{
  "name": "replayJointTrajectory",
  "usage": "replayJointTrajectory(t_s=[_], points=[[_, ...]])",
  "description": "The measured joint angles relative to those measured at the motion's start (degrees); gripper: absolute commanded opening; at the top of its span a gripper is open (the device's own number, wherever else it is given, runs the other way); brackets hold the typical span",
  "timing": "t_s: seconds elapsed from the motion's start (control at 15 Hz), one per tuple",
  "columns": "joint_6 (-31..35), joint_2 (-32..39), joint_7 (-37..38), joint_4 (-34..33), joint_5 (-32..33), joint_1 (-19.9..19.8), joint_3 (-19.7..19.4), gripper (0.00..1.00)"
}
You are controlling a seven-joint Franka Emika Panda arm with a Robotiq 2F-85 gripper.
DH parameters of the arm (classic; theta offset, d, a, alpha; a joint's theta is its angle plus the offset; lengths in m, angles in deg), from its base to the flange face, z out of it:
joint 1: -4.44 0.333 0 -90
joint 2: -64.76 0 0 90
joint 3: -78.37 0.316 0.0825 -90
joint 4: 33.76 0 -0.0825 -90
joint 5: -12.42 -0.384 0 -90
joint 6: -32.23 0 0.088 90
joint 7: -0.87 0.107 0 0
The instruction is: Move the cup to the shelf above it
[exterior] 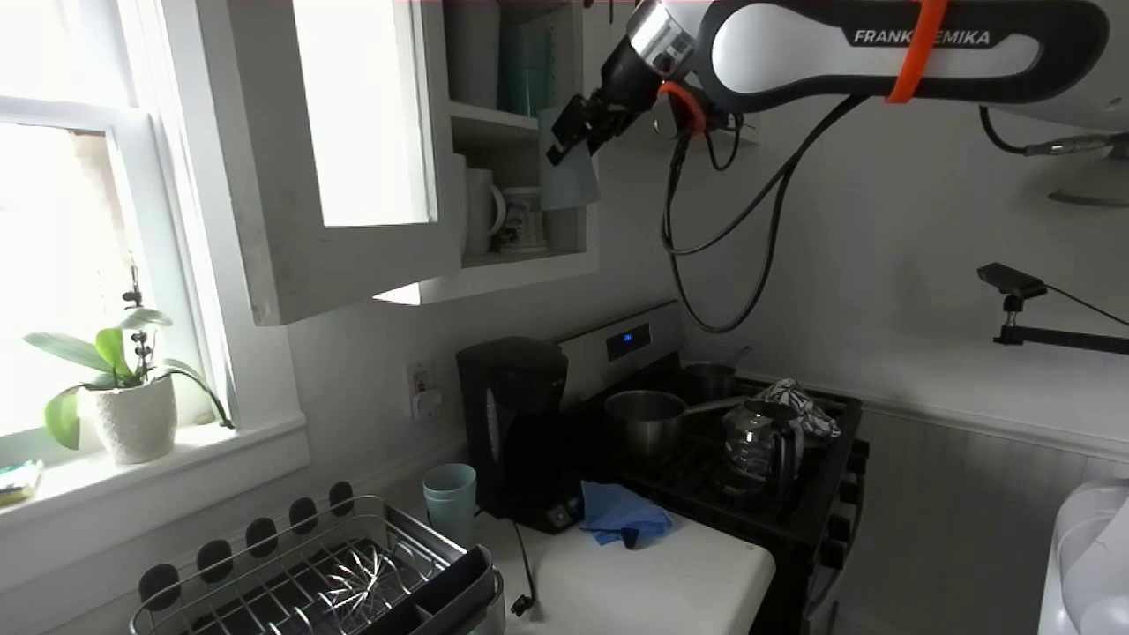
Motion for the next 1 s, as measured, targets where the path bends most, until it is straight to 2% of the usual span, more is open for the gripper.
replayJointTrajectory(t_s=[0.47,0.93,1.0], points=[[0.1,0.2,-0.5,-5.8,-0.2,0.0,-0.4,0.52],[9.8,6.7,-0.2,-14.3,-0.2,0.0,0.4,0.52],[10.6,8.0,-0.2,-15.8,-0.2,0.0,0.7,0.77]])
